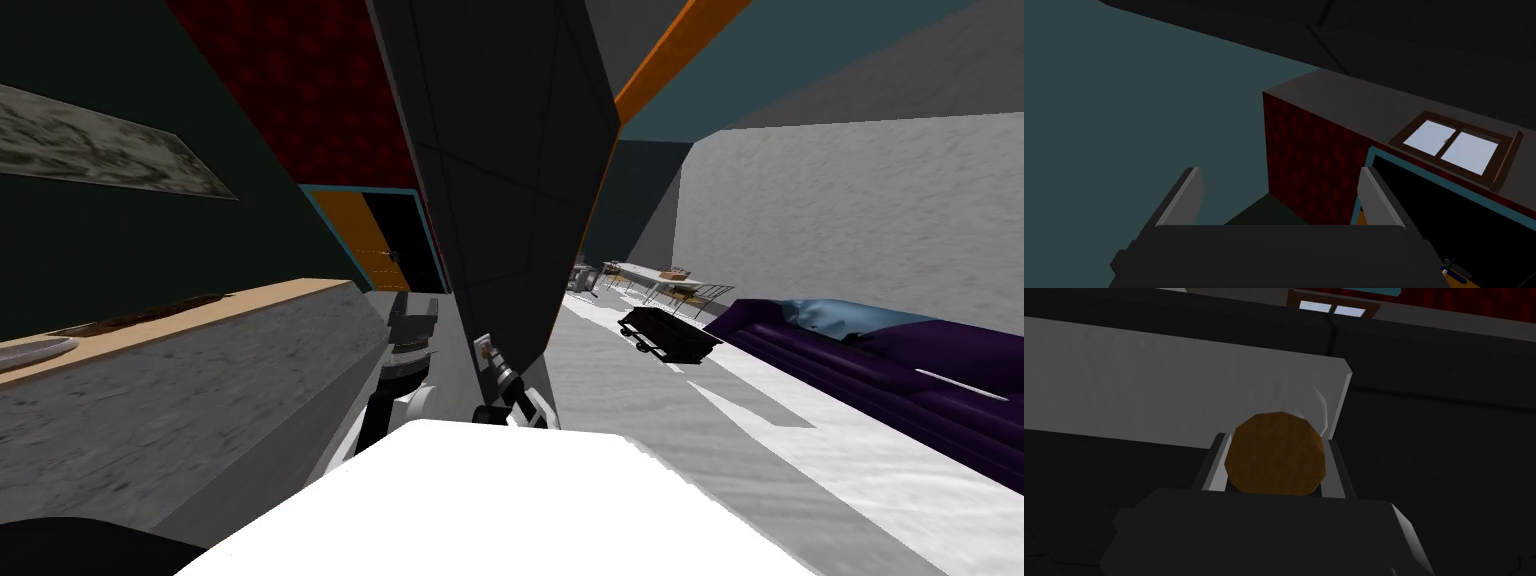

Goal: Push the door open

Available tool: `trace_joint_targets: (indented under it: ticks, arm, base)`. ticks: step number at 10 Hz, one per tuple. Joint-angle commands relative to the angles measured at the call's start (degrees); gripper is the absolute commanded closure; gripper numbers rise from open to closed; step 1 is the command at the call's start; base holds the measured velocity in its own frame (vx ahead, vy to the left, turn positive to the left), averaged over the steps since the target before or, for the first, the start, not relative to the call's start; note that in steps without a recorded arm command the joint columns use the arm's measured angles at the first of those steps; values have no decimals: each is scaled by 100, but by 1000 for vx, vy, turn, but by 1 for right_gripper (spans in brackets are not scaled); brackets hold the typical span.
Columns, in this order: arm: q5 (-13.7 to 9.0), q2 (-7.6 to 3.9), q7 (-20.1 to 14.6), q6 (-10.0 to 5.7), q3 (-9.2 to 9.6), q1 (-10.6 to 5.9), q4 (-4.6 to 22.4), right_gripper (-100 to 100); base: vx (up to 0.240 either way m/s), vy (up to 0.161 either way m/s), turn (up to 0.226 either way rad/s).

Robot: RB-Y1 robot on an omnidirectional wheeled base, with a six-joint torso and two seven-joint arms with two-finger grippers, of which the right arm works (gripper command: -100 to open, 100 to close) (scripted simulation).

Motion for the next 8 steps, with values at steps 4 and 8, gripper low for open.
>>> trace_joint_targets:
  ticks: [4,8]
  arm:
    - [-58,78,88,46,-355,12,74,100]
    - [-84,291,125,73,-510,32,40,100]
  base:
    - [88,211,-106]
    - [26,158,-87]
